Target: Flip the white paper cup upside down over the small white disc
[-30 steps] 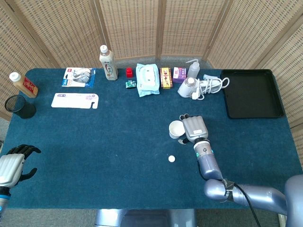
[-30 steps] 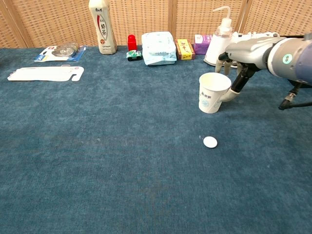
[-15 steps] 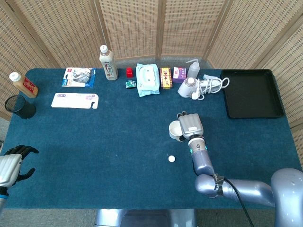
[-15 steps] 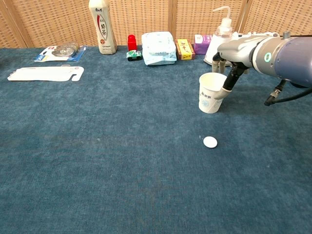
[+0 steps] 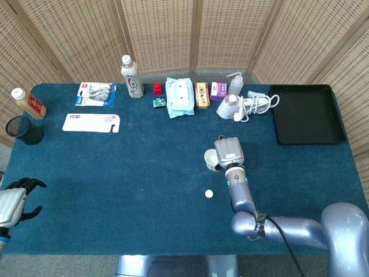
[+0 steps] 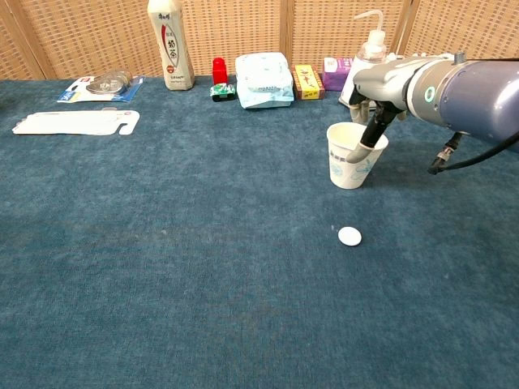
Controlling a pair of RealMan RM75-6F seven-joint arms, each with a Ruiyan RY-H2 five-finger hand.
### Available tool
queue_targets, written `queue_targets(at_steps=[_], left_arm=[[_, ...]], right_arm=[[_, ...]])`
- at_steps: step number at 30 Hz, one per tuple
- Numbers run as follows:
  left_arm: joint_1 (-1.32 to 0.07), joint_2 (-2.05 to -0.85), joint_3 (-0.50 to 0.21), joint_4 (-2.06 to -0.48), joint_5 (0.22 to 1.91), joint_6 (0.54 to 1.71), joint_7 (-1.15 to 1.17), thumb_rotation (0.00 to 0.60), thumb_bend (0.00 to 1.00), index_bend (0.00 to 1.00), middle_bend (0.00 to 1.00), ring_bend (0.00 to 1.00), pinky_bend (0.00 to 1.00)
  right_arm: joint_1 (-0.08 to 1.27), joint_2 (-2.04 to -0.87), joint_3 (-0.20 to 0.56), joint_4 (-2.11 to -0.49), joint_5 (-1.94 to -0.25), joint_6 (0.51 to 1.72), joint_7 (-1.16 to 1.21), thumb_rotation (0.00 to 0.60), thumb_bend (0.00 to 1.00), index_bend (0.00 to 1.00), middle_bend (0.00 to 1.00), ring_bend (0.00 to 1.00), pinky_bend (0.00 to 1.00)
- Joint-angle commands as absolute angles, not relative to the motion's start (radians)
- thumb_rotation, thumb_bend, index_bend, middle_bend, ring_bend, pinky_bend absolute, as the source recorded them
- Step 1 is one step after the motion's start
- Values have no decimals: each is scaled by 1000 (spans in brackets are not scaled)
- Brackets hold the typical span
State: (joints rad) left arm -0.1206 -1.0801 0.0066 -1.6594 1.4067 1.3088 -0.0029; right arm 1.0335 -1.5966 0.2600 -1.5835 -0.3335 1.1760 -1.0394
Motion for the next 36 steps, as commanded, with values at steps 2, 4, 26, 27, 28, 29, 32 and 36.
queue_targets(at_steps=[2, 4, 26, 27, 28, 29, 32, 36], left_arm=[[-120, -1079, 7, -1660, 1408, 1311, -3, 600, 249, 355, 320, 217, 236], [-119, -1077, 7, -1662, 1408, 1312, -1, 600, 249, 355, 320, 216, 236], [-113, -1045, 4, -1717, 1403, 1335, 54, 600, 248, 355, 320, 217, 237], [-113, -1043, 3, -1720, 1403, 1336, 56, 600, 248, 355, 320, 217, 237], [-112, -1042, 3, -1723, 1404, 1338, 59, 600, 248, 355, 320, 217, 237], [-112, -1040, 3, -1726, 1405, 1340, 61, 600, 249, 355, 320, 217, 237], [-113, -1037, 2, -1734, 1406, 1342, 67, 600, 249, 355, 320, 217, 237], [-112, -1036, 1, -1740, 1410, 1347, 69, 600, 249, 355, 320, 216, 237]], right_arm=[[1020, -1588, 268, -1608, -370, 1169, -985, 425, 212, 500, 320, 444, 395], [1004, -1574, 288, -1631, -396, 1147, -918, 424, 212, 502, 327, 445, 395], [799, -1555, 291, -1507, -773, 855, -209, 423, 206, 497, 349, 352, 276], [794, -1556, 282, -1493, -788, 847, -195, 421, 206, 488, 348, 344, 275], [790, -1556, 271, -1477, -808, 837, -183, 421, 206, 463, 342, 331, 272], [786, -1554, 259, -1461, -825, 828, -177, 422, 206, 425, 332, 317, 268], [785, -1534, 231, -1439, -845, 795, -178, 426, 207, 298, 278, 277, 254], [793, -1493, 192, -1432, -867, 786, -240, 419, 211, 164, 215, 237, 231]])
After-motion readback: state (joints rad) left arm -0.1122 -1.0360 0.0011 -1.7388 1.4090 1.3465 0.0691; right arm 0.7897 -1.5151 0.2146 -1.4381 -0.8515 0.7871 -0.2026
